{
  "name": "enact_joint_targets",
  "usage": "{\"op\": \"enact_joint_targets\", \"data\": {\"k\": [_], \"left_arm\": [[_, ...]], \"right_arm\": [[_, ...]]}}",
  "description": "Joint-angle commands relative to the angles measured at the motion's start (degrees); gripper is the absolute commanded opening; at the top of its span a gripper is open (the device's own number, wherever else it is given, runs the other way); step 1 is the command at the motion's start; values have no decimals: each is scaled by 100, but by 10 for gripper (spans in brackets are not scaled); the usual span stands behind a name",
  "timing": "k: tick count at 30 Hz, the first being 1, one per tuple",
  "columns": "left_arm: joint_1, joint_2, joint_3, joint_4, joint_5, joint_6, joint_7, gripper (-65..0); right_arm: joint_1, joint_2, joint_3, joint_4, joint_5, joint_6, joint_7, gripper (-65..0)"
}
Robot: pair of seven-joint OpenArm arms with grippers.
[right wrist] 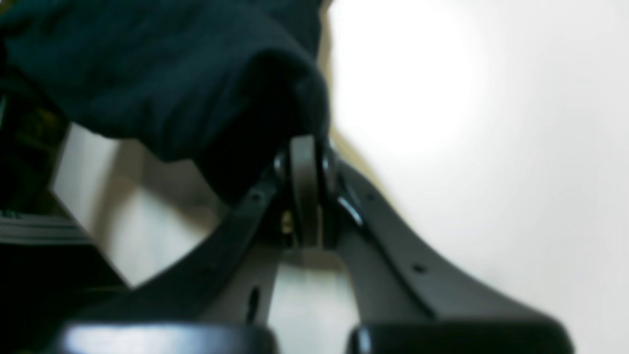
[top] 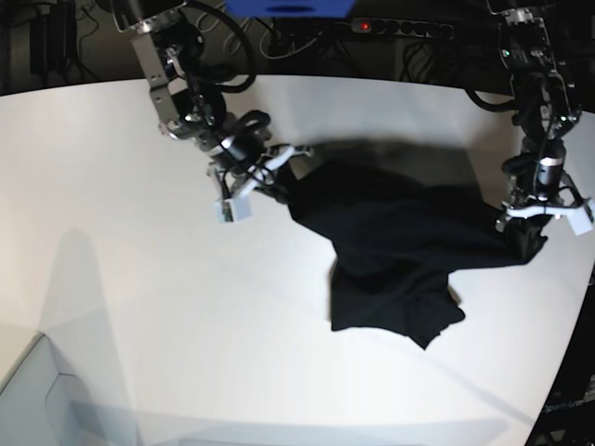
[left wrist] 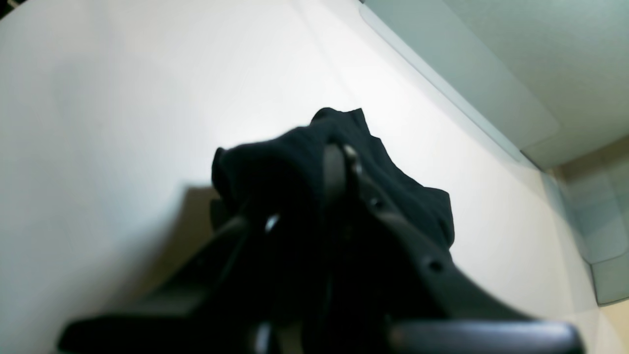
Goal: Layout the t-shirt on the table in an organized manner, then fold the t-shirt properly
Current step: 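Grasp another edge with the right gripper and lift the shirt with both, then lay the lifted shirt flat on the table and open both grippers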
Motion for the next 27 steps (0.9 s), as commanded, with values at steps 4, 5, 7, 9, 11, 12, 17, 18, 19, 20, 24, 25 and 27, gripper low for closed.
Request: {"op": "enact_joint_targets", "data": {"k": [4,5,7,9,11,12,17,18,19,20,24,25,27], "left_arm": [[-328,-79,-2,309,-67,-45,15,-648],[-425,-70,33,362,-84,-27,182,-648],[-697,-26,51,397,-119,-18,498,-648],[-935,115,51,397,-119,-18,657,-648],[-1111,255,77,379,-119,-18,745,-648],[-1225,229,200,371,-93,-27,771,-648],[-1858,-149,886,423,-67,-45,753,-648],[-1990,-202,974,423,-67,-45,753,-648],[-2122,-219,1018,423,-67,-45,753,-648],[-2253,-228,1027,423,-67,-45,789,-648],[-2693,-237,1009,423,-67,-45,780,-648],[-2807,-237,1009,423,-67,-45,780,-648],[-3053,-237,1009,423,-67,-45,780,-648]], "right_arm": [[107,446,32,937,79,78,190,-650],[160,552,58,1130,79,69,190,-650],[274,728,234,1455,79,69,173,-650],[406,886,507,1701,79,69,173,-650],[573,1027,814,1921,79,69,146,-650],[670,1115,973,1992,79,69,146,-650],[1250,1352,1307,2167,79,69,181,-650],[1347,1361,1377,2176,79,69,181,-650],[1470,1361,1465,2194,79,69,181,-650],[1602,1361,1544,2203,79,69,190,-650],[1989,1370,2028,2203,79,69,190,-650],[2103,1387,2116,2203,79,69,190,-650],[2279,1484,2265,2220,79,69,199,-650]]}}
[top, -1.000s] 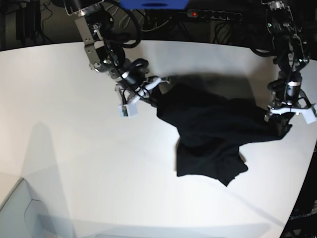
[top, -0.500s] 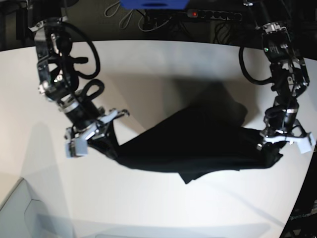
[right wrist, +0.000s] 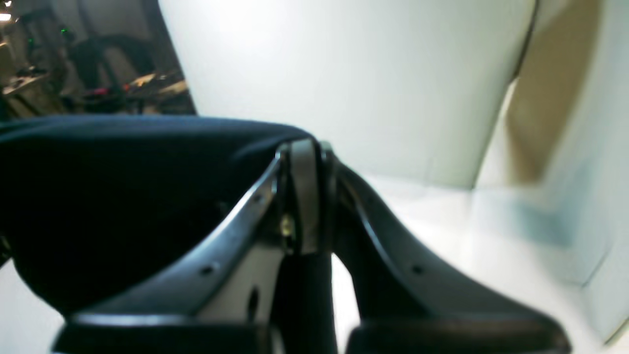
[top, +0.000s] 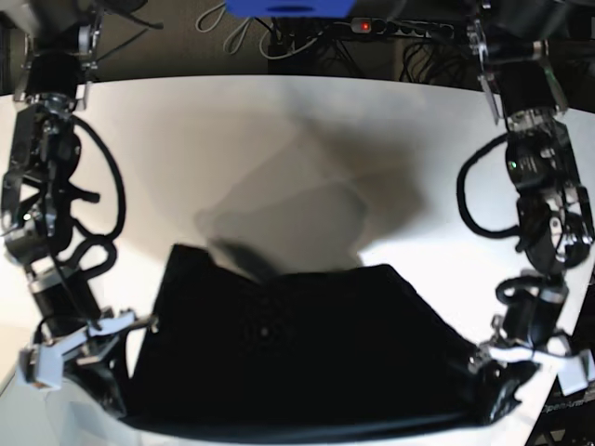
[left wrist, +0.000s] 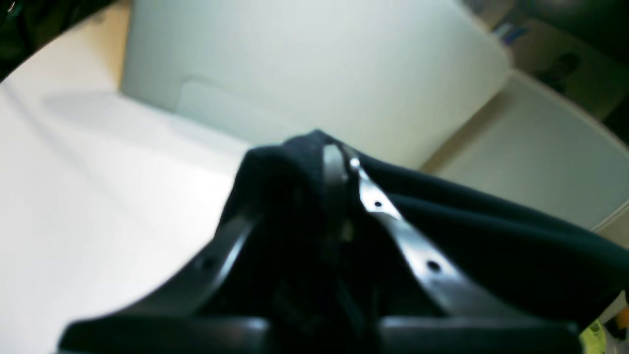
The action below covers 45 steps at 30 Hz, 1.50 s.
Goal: Layout the t-shirt on the table in an organized manner, then fold the t-shirt properly
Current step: 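Lay the lifted shirt flat on the table and open both grippers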
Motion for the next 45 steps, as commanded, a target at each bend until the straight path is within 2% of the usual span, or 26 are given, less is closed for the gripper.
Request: {"op": "enact_joint_targets", "data": {"k": [1,5,7,14,17,19,26,29,32,34,39,42,45], "left_arm": [[-250,-71,-40,100,30,45,-239,-648],[-364,-71,-49,161,21,45,-256,-648],[-294,-115,-22,205,30,45,-230,-648],[876,-168,-66,161,47,54,-221,-648],[1614,-299,-66,47,188,45,-221,-646],[2080,-317,-66,38,232,45,-221,-646],[3240,-326,-40,-138,232,45,-204,-632],[3346,-370,-49,-287,223,45,78,-537],[3284,-370,-75,-419,223,45,632,-412],[3284,-370,-207,-463,197,36,825,-362],[3117,-343,-568,-155,170,27,869,-357],[3117,-299,-1025,214,161,27,878,-353],[3109,-88,-1552,416,161,27,878,-352]], "right_arm": [[198,92,165,146,-4,-64,317,-650],[-110,224,490,322,13,-64,572,-650],[-461,118,473,419,13,-64,713,-650],[-2088,-1262,288,366,-13,-46,1231,-650],[-2624,-1702,209,172,-13,-46,1240,-650],[-2896,-1851,130,58,-13,-46,1240,-650],[-3705,-1834,-257,-355,-13,-46,1231,-650],[-3986,-1781,-275,-487,-13,-46,1223,-650],[-4206,-1772,-231,-513,-13,-46,1214,-582],[-4408,-1675,-213,-469,-13,-46,1240,-527],[-4716,-1535,-160,-364,-13,-46,1249,-440],[-4795,-1561,147,-285,-13,-46,1249,-417],[-4795,-1552,455,-285,-13,-46,1249,-413]]}}
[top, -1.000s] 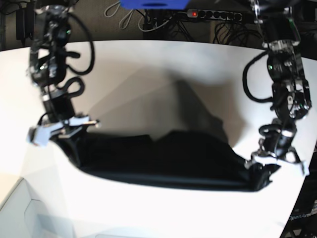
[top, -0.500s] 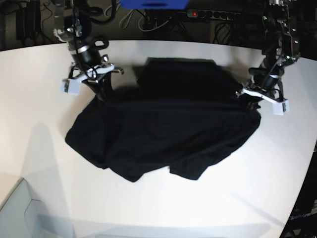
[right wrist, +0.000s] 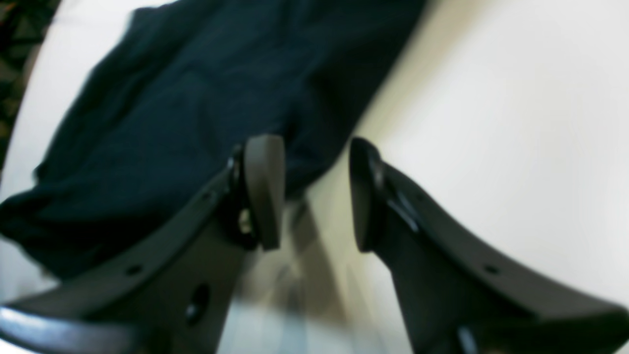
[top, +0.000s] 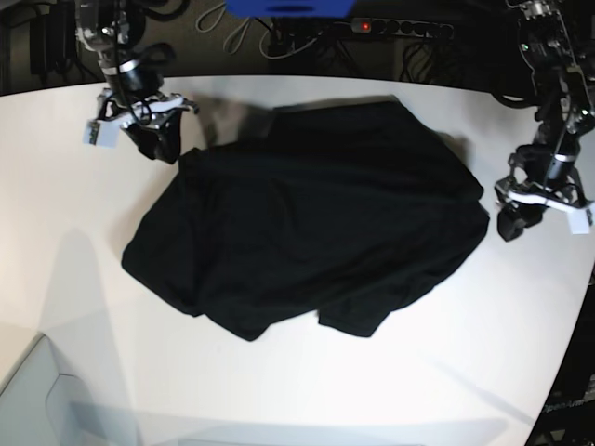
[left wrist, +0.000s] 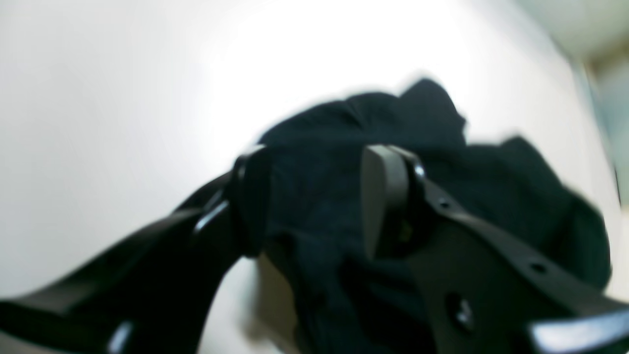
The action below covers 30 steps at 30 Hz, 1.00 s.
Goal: Layout the t-shirt on the table in an organized manner, then fold the t-shirt properly
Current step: 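Lay the lifted shirt flat on the table and open both grippers, then pull a shirt edge outward with the left gripper to spread it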
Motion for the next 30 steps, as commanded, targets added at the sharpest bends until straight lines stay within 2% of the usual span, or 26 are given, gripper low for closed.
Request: {"op": "enact_joint_targets", "data": {"k": [1,4,7,11,15,19,25,30], "left_arm": [[-61,43,-211,119,-64,-3,-49,-351],[-228,280,-651,49,-55,-3,-49,-351],[-474,351,-704,-312,-28,23,-49,-351],[-817,456,-695,-892,-28,14,-49,-351],[-1283,562,-677,-1472,7,14,-84,-351],[-1951,439,-229,-2378,191,14,-93,-351],[-3059,421,492,-3907,1044,6,-119,-351],[-3489,421,1283,-4373,1211,6,-726,-350]], "right_arm": [[-33,21,157,104,44,78,134,-412],[-41,13,728,104,44,78,126,-406],[-33,30,1106,104,44,78,126,-350],[3,197,1335,87,44,78,82,-294],[-50,312,1317,96,44,87,82,-291],[-59,338,1317,96,44,87,73,-291],[-59,320,1317,104,44,87,64,-291],[-15,320,1317,175,44,87,64,-291]]}}
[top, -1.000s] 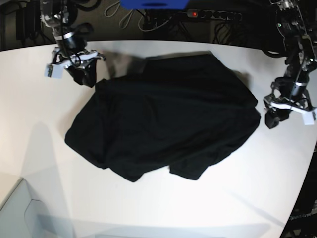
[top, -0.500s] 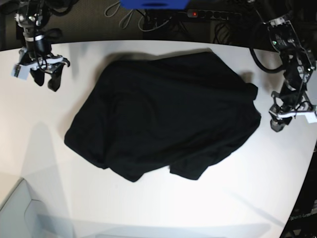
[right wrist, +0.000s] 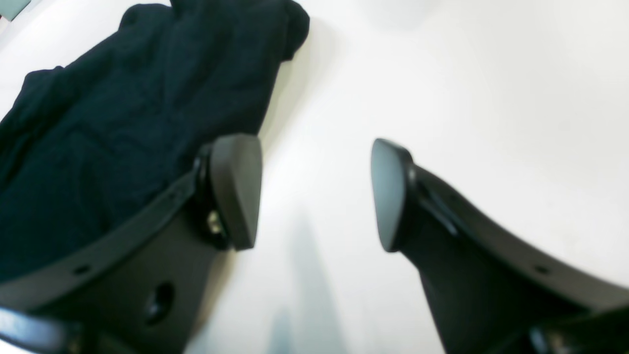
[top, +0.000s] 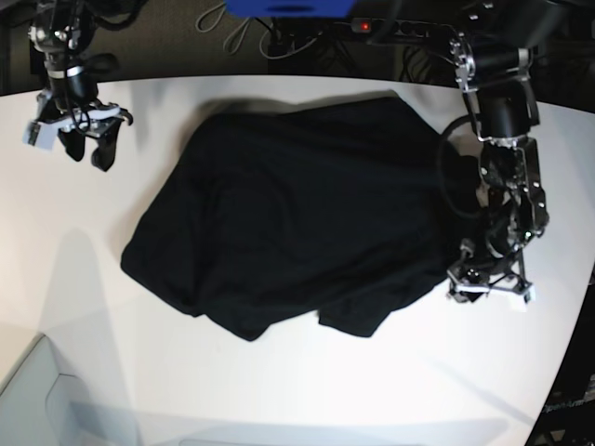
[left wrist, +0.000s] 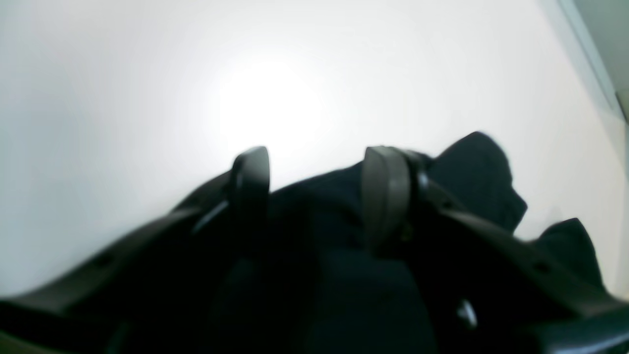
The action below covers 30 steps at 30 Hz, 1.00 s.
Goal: Layout the t-shirt on the table in an organized manner, then fold the t-shirt properly
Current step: 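Pull a shirt edge outward with the left gripper to spread it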
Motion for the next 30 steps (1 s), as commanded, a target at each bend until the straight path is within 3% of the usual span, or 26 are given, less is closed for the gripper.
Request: {"op": "enact_joint_targets", "data": {"k": [1,6,9,14,21,22,24,27,28,30], "left_arm": [[-176,-53,233,-22,-44,-16,-130,-341],[-449,-88,1288,-497,-35,-43,-693,-197],[-502,-203,1737,-620,-26,-43,-965,-144],[-519,-264,1974,-963,27,-16,-1308,-130],[-642,-150,1991,-1446,721,-43,-1431,-135],[-642,-132,1991,-1472,756,-43,-1431,-149],[-642,-115,1991,-1499,765,-51,-1440,-264],[-642,-115,1947,-1508,756,-43,-1457,-574],[-642,-124,1947,-1508,748,-16,-1457,-650],[-669,-141,1939,-1437,730,-7,-1457,-630]], "right_arm": [[-17,45,30,164,44,69,165,-291],[0,45,-50,261,44,69,165,-291],[9,45,-50,261,44,69,165,-291],[9,45,-41,261,44,69,165,-291],[9,45,-41,261,44,69,165,-291],[9,45,-41,261,44,69,165,-291],[9,45,-41,261,44,69,165,-291],[9,45,-41,261,44,69,165,-291],[9,45,-41,261,44,69,165,-291],[9,45,-41,261,44,69,165,-291]]}}
